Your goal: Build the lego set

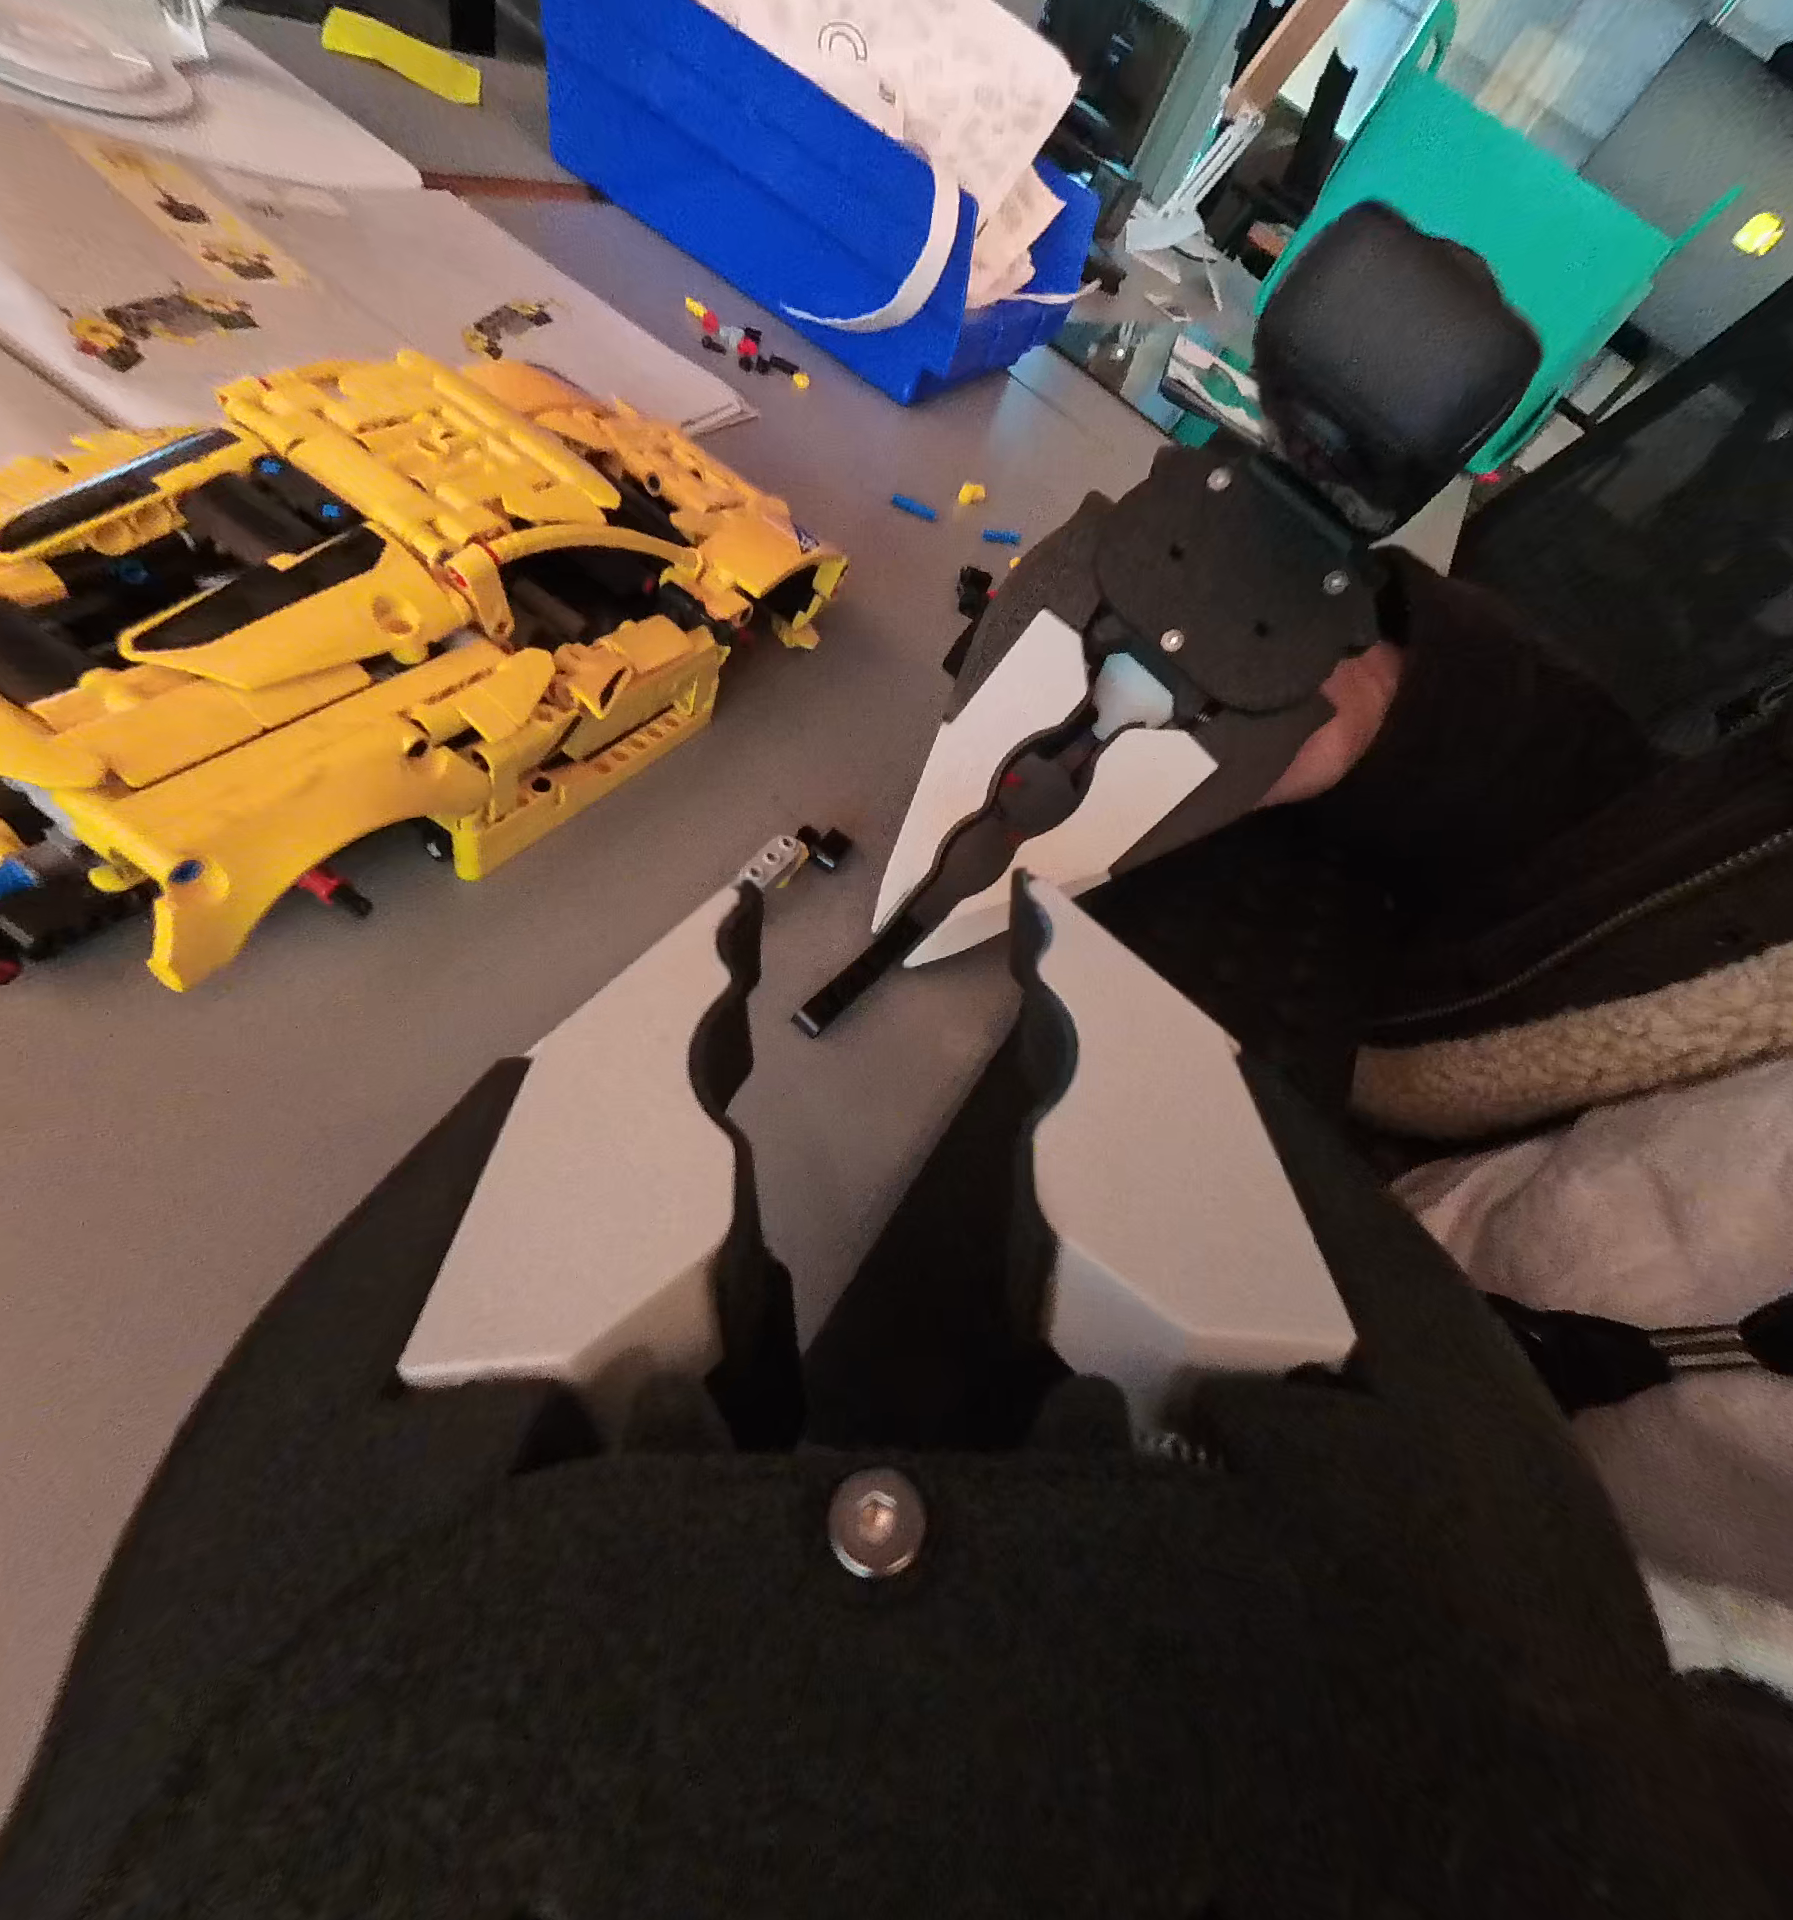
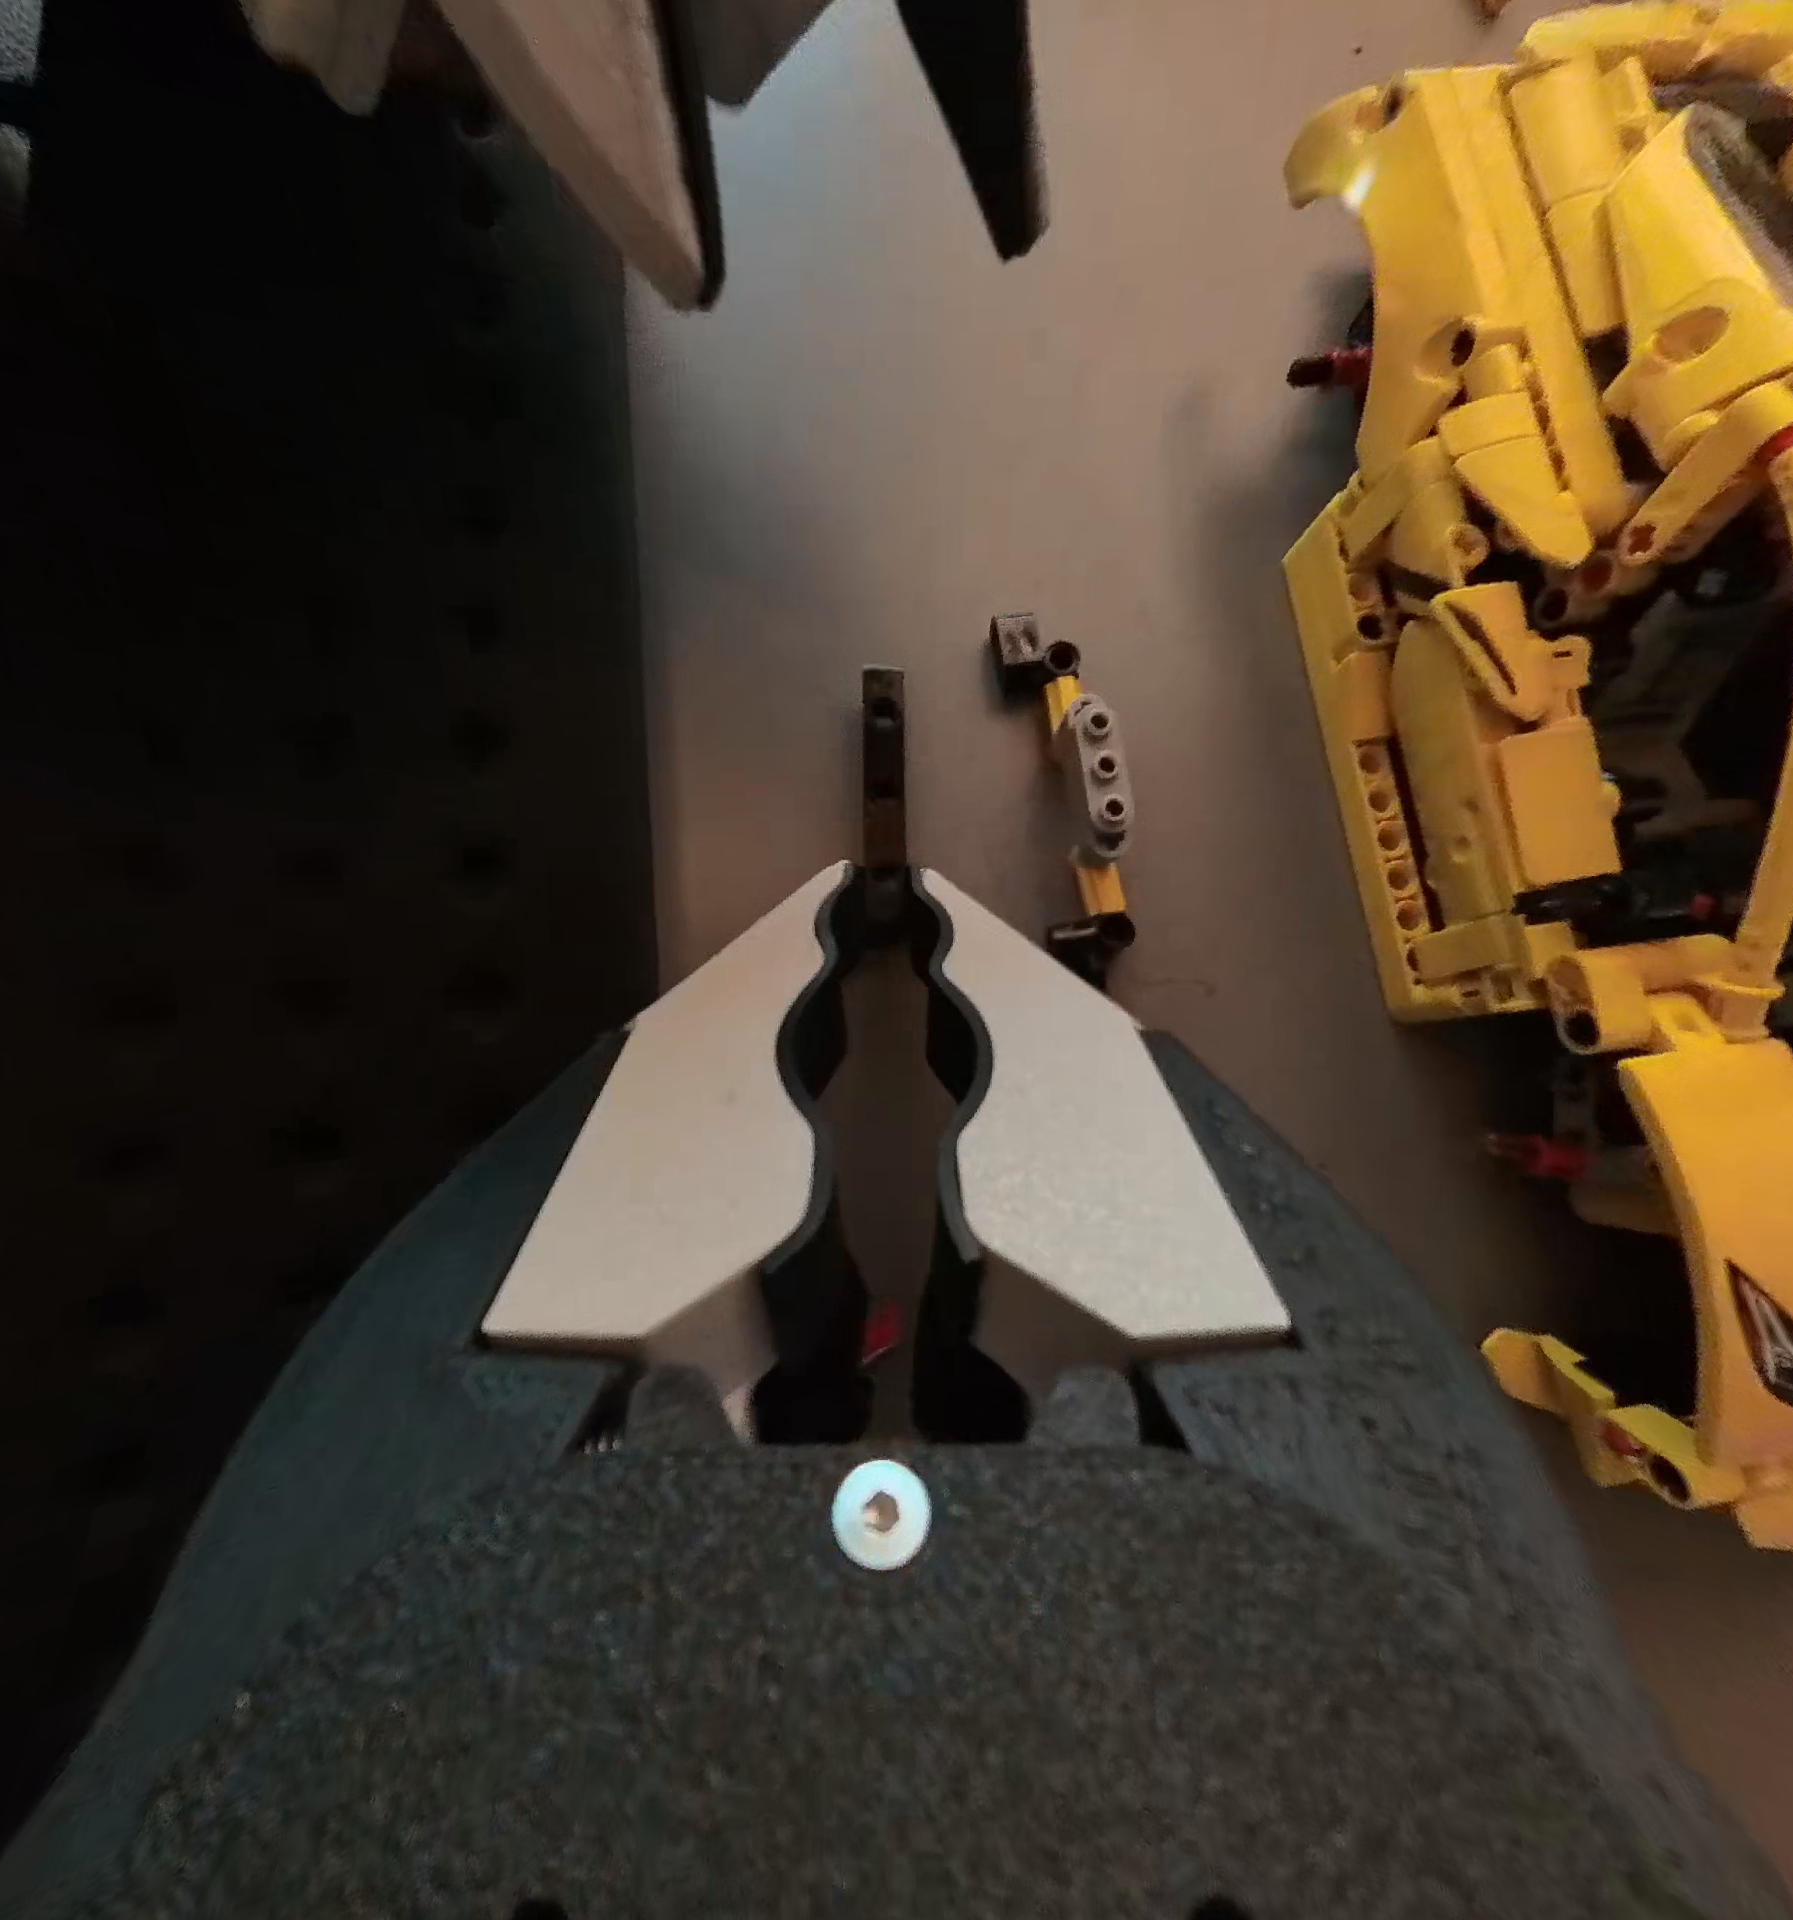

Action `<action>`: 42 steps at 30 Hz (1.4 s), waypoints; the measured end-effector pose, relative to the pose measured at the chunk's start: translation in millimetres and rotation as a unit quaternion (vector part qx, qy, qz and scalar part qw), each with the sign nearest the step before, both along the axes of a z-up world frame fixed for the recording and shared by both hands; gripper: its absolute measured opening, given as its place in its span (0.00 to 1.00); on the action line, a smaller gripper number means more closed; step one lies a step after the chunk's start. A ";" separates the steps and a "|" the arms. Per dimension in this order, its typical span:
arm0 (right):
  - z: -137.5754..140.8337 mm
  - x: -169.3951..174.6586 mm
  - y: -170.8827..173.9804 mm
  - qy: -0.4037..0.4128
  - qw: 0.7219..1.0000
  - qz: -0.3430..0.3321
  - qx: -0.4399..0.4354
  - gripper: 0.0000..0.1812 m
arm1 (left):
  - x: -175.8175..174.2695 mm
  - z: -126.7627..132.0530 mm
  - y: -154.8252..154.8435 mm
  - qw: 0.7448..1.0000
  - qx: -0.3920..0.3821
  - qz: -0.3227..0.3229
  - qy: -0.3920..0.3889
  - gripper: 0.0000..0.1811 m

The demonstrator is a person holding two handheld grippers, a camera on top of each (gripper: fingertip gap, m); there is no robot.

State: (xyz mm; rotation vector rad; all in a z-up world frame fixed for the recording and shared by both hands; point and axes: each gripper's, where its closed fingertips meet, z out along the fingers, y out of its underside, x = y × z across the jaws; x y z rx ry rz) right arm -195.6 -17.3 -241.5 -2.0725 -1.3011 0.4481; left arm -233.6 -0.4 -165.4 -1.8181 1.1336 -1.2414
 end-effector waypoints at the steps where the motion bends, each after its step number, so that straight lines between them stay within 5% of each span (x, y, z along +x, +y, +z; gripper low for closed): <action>1: 7.2 -2.3 1.2 0.019 1.000 -0.001 0.007 0.04 | 0.1 -1.4 1.2 1.000 0.001 0.001 0.003 0.26; 5: 49.2 3.9 20.5 0.068 0.989 -0.035 0.128 0.03 | -0.4 -1.7 16.2 0.999 -0.021 0.033 -0.006 0.26; 10: 78.3 13.7 39.0 0.063 0.961 -0.082 0.256 0.03 | 10.6 14.5 26.9 0.983 -0.151 0.033 -0.099 0.25; 15: 100.7 5.3 48.1 0.089 0.934 -0.133 0.320 0.03 | 32.7 19.4 26.1 0.985 -0.112 0.037 -0.122 0.16; 23: 95.8 10.1 48.0 0.105 0.937 -0.126 0.310 0.03 | 33.4 26.4 25.2 0.991 -0.025 0.034 -0.124 0.17; 32: 101.4 14.9 47.7 0.118 0.931 -0.136 0.317 0.03 | 28.8 31.0 32.8 0.985 -0.074 0.035 -0.155 0.17; 36: 104.3 4.9 38.2 0.190 0.943 -0.113 0.250 0.03 | 23.6 36.4 34.3 0.985 -0.044 0.035 -0.163 0.17; 42: 117.5 -5.3 11.9 0.345 0.933 -0.072 0.069 0.03 | 20.3 31.9 10.6 0.989 0.048 -0.056 -0.126 0.21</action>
